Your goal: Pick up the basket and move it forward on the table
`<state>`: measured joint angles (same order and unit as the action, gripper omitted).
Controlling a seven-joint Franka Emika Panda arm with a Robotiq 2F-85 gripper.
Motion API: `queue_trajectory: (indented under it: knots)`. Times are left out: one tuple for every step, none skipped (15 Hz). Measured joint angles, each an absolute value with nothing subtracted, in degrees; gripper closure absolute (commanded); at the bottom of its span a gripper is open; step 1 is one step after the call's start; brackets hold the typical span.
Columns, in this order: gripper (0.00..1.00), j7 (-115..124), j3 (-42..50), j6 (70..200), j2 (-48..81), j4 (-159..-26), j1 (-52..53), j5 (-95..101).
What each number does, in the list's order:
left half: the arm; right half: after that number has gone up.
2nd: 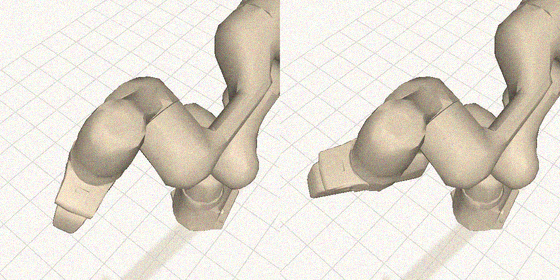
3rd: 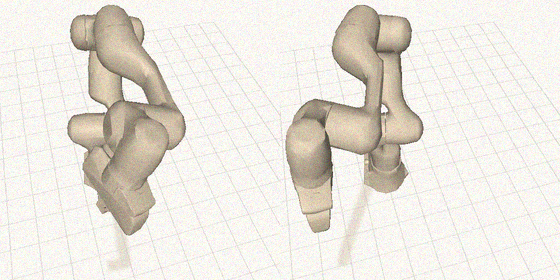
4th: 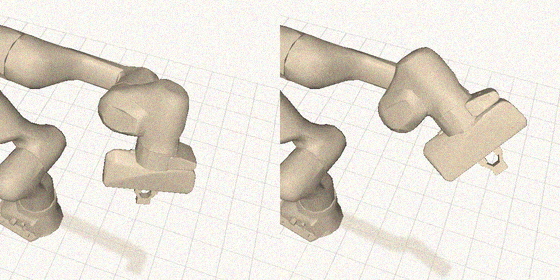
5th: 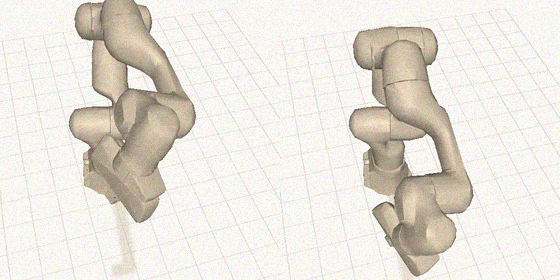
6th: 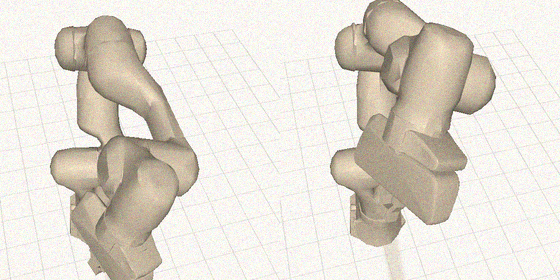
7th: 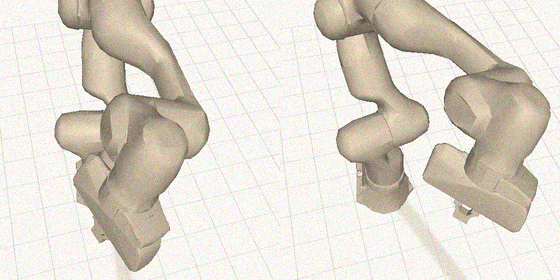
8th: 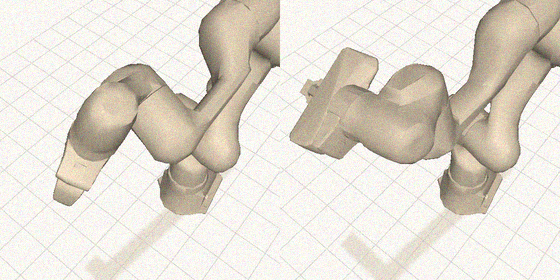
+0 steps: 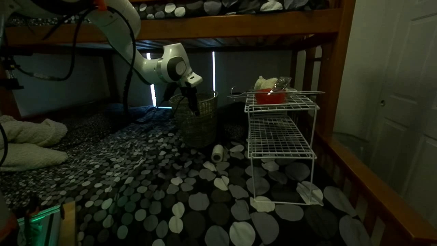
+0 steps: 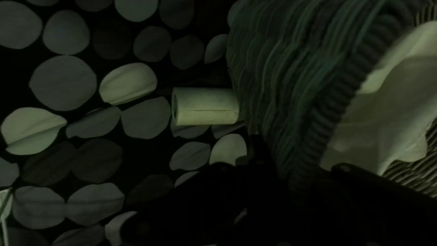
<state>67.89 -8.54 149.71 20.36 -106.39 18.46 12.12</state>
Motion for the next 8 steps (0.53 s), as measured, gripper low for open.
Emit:
queue_trajectory:
  knots:
    - [0.98, 67.9, -8.6, 149.5, 21.5, -104.8, 19.2, 11.8]
    - [0.98, 67.9, -8.5, 148.9, 22.6, -103.3, 20.1, 11.8]
    - [0.98, 67.9, -8.4, 147.8, 23.4, -102.1, 20.9, 11.8]
    - [0.98, 68.0, -8.1, 146.3, 23.9, -101.2, 21.9, 12.0]
    - [0.98, 68.5, -7.6, 144.5, 24.1, -100.6, 23.0, 12.3]
    - [0.98, 69.0, -7.1, 142.9, 24.0, -100.2, 24.0, 12.6]
    - [0.98, 69.6, -6.6, 141.5, 24.0, -99.9, 24.8, 13.0]
    - [0.66, 70.2, -6.3, 140.2, 24.0, -99.6, 25.4, 13.2]
